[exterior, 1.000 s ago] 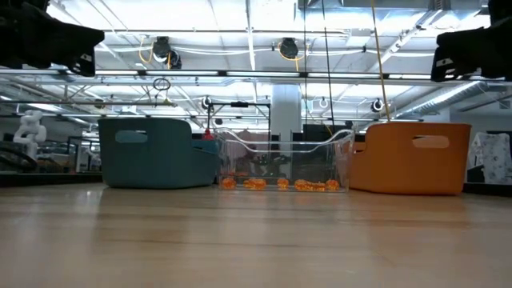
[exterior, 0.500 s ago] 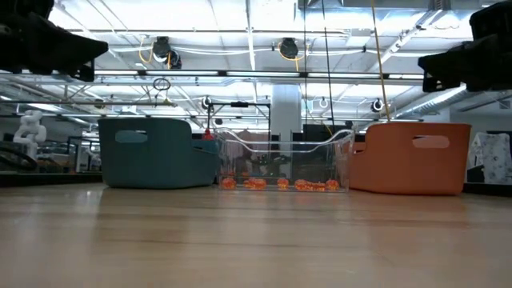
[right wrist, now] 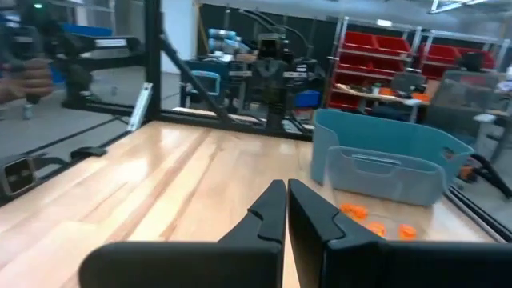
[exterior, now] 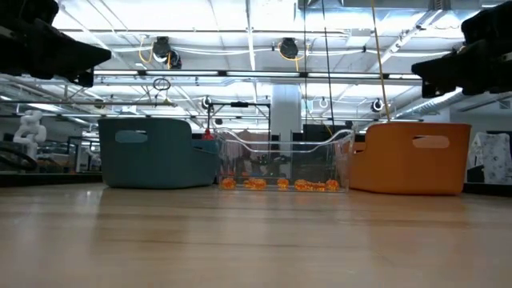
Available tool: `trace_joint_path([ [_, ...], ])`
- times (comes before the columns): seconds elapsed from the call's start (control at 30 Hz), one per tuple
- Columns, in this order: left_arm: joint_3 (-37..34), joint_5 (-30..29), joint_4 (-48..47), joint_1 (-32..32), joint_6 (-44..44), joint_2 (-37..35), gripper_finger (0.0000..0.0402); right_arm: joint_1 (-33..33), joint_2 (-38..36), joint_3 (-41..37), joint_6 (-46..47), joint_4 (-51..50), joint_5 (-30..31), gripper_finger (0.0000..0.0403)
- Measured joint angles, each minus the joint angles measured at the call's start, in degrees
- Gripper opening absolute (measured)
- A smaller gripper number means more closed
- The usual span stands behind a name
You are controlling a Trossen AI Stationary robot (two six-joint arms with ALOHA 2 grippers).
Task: Sort Halloween decoration
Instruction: Return to Home Position
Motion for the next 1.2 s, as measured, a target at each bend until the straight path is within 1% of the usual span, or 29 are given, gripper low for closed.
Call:
trace_joint_path([
  [0.07, 0.0, 0.0, 0.0, 0.0, 0.0, 0.0, 0.0, 0.0, 0.0, 0.0, 0.5, -0.1, 1.5, 0.0],
  [0.23, 0.0, -1.8, -2.0, 0.0, 0.0, 0.0, 0.0, 0.0, 0.0, 0.0, -0.9, -0.1, 1.6, 0.0],
  [0.37, 0.0, -0.5, -2.0, 0.0, 0.3, -0.1, 0.0, 0.0, 0.0, 0.0, -1.3, 0.0, 1.7, 0.0],
  [0.5, 0.0, -0.6, -2.0, 0.1, 0.3, -0.2, 0.0, 0.0, 0.0, 0.0, -1.3, 0.5, 1.8, 0.0],
  [0.67, 0.0, -0.3, -2.0, 2.9, 1.4, -0.9, 0.0, 0.0, 0.0, 0.0, -1.3, 0.5, 1.8, 0.0],
  [0.73, 0.0, 1.9, -2.0, 4.8, 1.7, -1.5, 0.0, 0.0, 0.0, 0.0, -1.3, 0.6, 1.8, 0.0],
  [0.9, 0.0, 9.8, -2.3, 10.2, 3.1, -2.6, 0.0, 0.0, 0.0, 0.0, -1.3, 0.6, 1.8, 0.0],
  [1.0, 0.0, 11.9, -2.9, 13.3, 3.2, -2.9, 0.0, 0.0, 0.0, 0.0, -1.3, 0.6, 1.9, 0.0],
  [1.1, 0.0, 16.0, -3.0, 16.6, 3.3, -3.3, 0.0, 0.0, 0.0, 0.0, -1.3, 0.7, 1.9, 0.0],
  [1.2, 0.0, 18.9, -3.3, 19.9, 3.1, -3.4, 0.0, 0.0, 0.0, 0.0, -1.3, 0.7, 1.9, 0.0],
])
